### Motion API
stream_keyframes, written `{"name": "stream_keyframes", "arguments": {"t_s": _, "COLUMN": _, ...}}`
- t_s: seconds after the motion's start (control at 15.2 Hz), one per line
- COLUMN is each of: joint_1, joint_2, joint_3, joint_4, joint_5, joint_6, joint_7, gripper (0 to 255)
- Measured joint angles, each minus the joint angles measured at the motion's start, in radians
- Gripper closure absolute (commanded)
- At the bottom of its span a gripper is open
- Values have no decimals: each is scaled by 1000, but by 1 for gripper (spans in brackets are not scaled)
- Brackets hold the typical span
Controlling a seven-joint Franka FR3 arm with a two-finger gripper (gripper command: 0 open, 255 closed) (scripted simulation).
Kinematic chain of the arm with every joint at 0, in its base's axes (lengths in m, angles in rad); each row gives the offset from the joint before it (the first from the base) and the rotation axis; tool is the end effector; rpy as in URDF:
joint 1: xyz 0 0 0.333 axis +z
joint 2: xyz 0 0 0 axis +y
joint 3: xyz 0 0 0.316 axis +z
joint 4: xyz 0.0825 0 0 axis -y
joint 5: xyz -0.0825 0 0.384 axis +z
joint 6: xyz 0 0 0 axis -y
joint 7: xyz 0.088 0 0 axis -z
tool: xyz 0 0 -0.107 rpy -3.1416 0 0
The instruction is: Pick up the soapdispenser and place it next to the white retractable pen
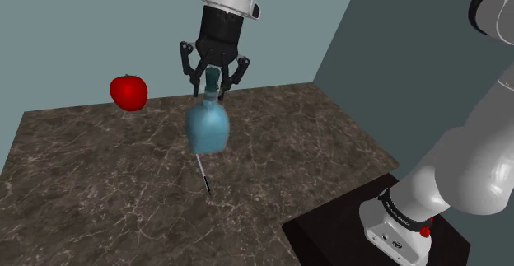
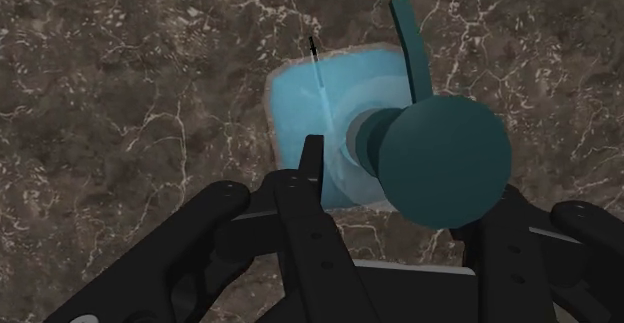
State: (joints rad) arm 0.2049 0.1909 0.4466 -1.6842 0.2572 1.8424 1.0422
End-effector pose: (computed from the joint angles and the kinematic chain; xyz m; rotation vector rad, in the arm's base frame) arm 0.4871 0.3746 0.4963 -2.8321 0.6761 0.3780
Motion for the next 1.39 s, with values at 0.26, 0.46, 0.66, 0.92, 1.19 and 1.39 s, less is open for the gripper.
{"name": "stream_keyframes", "arguments": {"t_s": 0.26, "joint_1": 66, "joint_2": 154, "joint_3": 10, "joint_4": 162, "joint_5": -71, "joint_6": 2, "joint_7": 79, "gripper": 255}}
{"name": "stream_keyframes", "arguments": {"t_s": 0.46, "joint_1": 130, "joint_2": 283, "joint_3": 7, "joint_4": 311, "joint_5": -125, "joint_6": -12, "joint_7": 135, "gripper": 255}}
{"name": "stream_keyframes", "arguments": {"t_s": 0.66, "joint_1": 207, "joint_2": 422, "joint_3": -2, "joint_4": 506, "joint_5": -177, "joint_6": -58, "joint_7": 189, "gripper": 255}}
{"name": "stream_keyframes", "arguments": {"t_s": 0.92, "joint_1": 272, "joint_2": 554, "joint_3": -17, "joint_4": 664, "joint_5": -216, "joint_6": -79, "joint_7": 216, "gripper": 255}}
{"name": "stream_keyframes", "arguments": {"t_s": 1.19, "joint_1": 268, "joint_2": 559, "joint_3": -19, "joint_4": 618, "joint_5": -216, "joint_6": -30, "joint_7": 209, "gripper": 255}}
{"name": "stream_keyframes", "arguments": {"t_s": 1.39, "joint_1": 261, "joint_2": 559, "joint_3": -20, "joint_4": 579, "joint_5": -215, "joint_6": 8, "joint_7": 199, "gripper": 255}}
